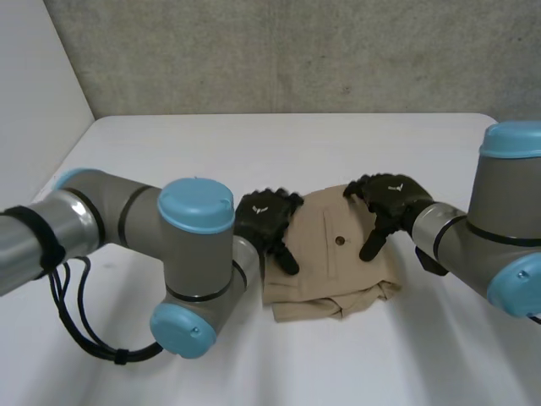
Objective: Fold the shorts.
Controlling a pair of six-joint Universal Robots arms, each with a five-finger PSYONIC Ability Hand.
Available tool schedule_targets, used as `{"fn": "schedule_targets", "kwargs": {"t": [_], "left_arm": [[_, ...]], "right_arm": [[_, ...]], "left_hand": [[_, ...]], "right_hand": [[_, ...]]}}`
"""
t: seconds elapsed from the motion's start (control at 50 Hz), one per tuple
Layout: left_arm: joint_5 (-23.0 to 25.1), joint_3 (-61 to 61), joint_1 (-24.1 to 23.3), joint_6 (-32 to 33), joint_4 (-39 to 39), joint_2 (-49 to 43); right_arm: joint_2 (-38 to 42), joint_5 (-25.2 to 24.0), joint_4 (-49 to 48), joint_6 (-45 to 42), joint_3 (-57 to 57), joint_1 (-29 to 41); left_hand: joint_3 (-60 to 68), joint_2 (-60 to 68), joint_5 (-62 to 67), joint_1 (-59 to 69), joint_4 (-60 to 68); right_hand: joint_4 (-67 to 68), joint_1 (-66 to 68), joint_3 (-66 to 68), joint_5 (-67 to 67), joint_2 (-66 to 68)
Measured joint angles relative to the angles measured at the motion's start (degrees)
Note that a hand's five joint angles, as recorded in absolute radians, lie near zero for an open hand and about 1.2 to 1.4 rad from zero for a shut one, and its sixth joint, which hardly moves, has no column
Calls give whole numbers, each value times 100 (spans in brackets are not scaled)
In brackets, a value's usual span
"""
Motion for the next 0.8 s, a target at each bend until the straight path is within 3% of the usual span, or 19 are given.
{"fn": "schedule_targets", "kwargs": {"t": [0.16,0.36,0.52,0.64,0.72,0.8], "left_arm": [[-298,-224,80,256,-106,-161],[-262,-340,57,618,-69,125],[-261,-322,100,614,-54,1224],[-299,-370,446,577,-124,2250],[-308,-368,1134,544,-606,3222],[-248,-288,1637,404,-1218,3665]], "right_arm": [[611,69,163,-682,-191,-141],[576,85,177,-944,-336,-150],[-510,307,28,-384,-444,-148],[-1500,905,-324,389,-449,-185],[-2245,1597,-431,631,-470,-198],[-2432,1805,-209,485,-546,-197]], "left_hand": [[0,0,0,-110,0],[0,0,0,-208,0],[0,0,-1,-209,0],[0,0,-1,-187,0],[0,0,-2,-188,0],[0,0,-1,-189,0]], "right_hand": [[0,-266,0,-24,-165],[3,-302,0,-34,-179],[3,-302,0,-60,-179],[3,-302,0,-60,-179],[3,-302,0,-60,-179],[3,-302,0,-60,-179]]}}
